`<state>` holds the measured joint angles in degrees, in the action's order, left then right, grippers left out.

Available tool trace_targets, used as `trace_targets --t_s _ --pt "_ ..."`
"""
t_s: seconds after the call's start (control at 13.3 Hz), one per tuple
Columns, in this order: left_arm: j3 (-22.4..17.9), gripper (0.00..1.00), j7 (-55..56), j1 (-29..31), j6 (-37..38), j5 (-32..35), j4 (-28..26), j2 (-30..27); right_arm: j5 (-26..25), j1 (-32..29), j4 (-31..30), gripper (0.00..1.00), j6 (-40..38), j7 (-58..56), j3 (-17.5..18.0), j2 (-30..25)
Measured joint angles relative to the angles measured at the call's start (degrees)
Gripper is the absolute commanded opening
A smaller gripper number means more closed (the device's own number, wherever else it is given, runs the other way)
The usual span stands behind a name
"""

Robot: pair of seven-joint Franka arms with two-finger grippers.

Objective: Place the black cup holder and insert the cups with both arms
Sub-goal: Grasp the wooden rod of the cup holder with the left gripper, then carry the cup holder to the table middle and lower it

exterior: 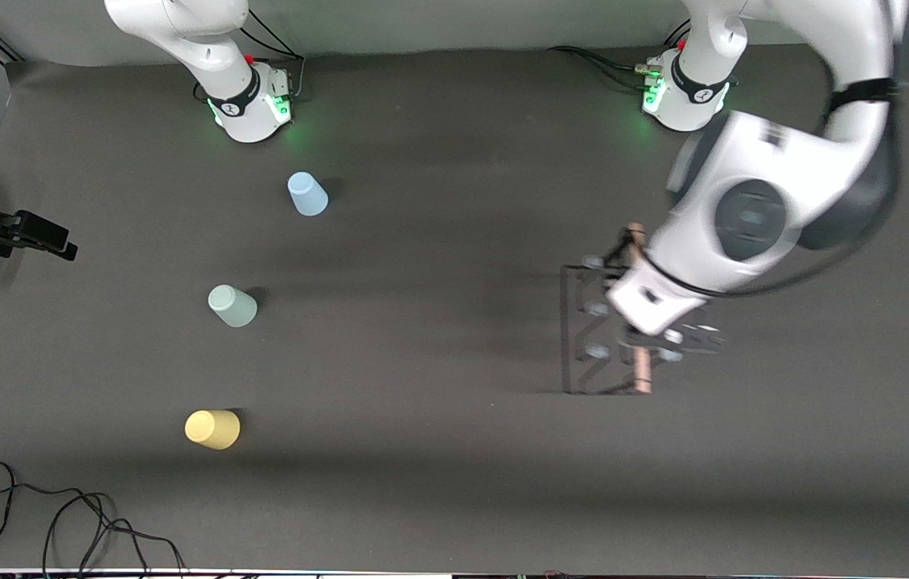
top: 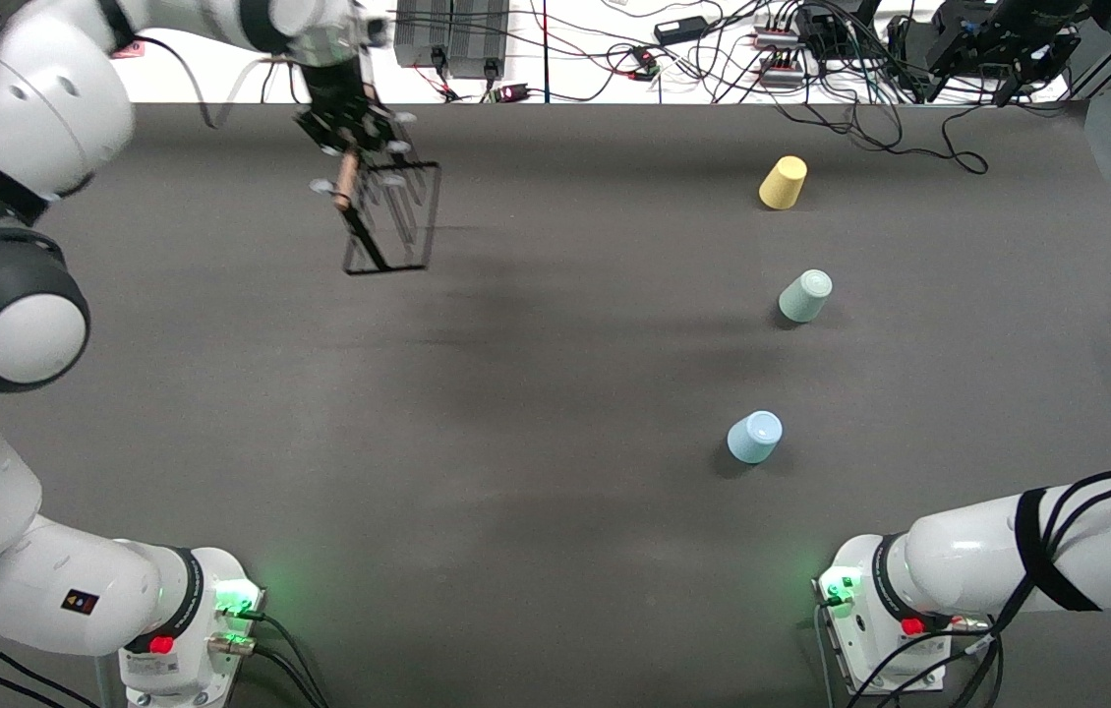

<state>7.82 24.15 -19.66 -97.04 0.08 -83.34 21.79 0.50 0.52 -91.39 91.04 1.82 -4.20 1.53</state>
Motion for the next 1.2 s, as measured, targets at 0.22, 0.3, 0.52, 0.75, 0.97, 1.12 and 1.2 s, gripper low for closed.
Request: trace_targets --t_s 0.22,0.3,0.52,0.75,0.97,1.12,1.2 --pt "-0.07 0.00 6.85 -5.73 -0.42 0.02 -0.54 1.62 0.00 0.00 0.00 1.00 0.00 -0.01 0.00 0.00" --pt "-0.11 0.00 8.25 -7.27 -0.82 0.05 -0.56 2.39 0.00 -0.01 0.00 1.00 0.00 -0.01 0.00 0.02" --pt "-0.18 0.00 13.05 -10.41 -6.54 0.12 -0.73 5.18 0.00 -0.01 0.00 1.00 0.02 -0.01 0.00 0.08" --pt "-0.20 0.00 15.79 -12.60 -11.94 0.12 -0.74 7.40 0.00 -0.01 0.00 1.00 0.07 -0.01 0.00 0.11" --pt "-0.24 0.00 19.51 -15.51 -13.95 1.89 -0.79 9.31 0.00 0.02 -0.01 1.00 0.08 -0.02 0.00 0.15" --pt "-0.24 0.00 21.51 -16.91 -15.14 3.58 -0.80 10.90 0.00 0.02 -0.02 1.00 0.13 -0.02 0.00 0.17" --pt "-0.25 0.00 21.89 -17.07 -16.28 3.73 -0.79 11.49 0.00 0.02 -0.02 1.00 0.19 -0.02 0.00 0.17"
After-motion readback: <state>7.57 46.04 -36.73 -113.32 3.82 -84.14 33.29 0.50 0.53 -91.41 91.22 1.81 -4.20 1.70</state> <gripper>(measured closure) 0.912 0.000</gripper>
